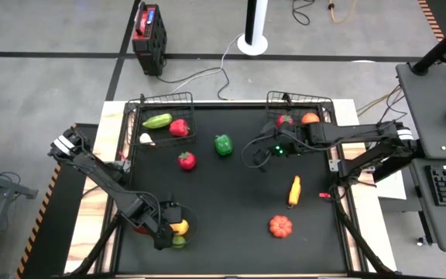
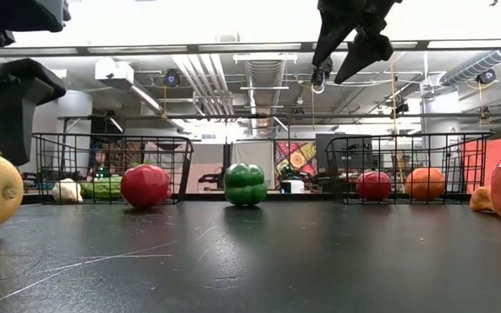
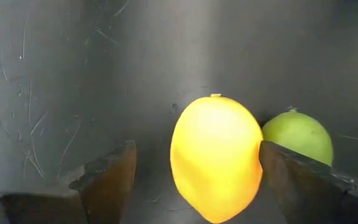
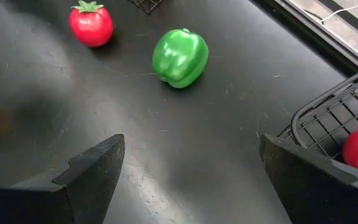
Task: Sort produce into baskets
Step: Put the lemon into the right wire basket
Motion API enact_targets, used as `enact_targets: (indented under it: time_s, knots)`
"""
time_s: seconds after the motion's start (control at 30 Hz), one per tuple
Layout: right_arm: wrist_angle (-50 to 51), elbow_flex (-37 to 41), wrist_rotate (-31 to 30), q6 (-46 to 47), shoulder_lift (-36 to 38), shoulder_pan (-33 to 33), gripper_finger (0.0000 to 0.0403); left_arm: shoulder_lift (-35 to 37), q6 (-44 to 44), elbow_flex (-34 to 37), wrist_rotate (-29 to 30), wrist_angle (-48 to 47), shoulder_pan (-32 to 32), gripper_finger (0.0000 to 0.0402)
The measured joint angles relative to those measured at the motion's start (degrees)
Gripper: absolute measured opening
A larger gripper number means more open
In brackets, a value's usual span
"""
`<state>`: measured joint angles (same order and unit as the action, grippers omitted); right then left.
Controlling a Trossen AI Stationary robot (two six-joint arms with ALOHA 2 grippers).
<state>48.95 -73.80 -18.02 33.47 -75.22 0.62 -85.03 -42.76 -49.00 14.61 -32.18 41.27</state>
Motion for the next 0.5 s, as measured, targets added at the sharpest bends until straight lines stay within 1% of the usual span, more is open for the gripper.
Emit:
enact_targets:
  time_s: [0.23,0.33,0.5]
  knots:
    - [0.0,0.0,0.0,0.0,0.1,0.0,0.0364,0.0,0.0,0.9,0.0,0.6,0.0,0.0320]
    - [0.0,0.0,0.0,0.0,0.1,0.0,0.0364,0.0,-0.2,1.4,1.1,0.7,0.0,0.0319]
    - [0.0,0.0,0.1,0.1,0.1,0.0,0.0364,0.0,-0.4,3.1,1.4,2.8,0.0,0.0319]
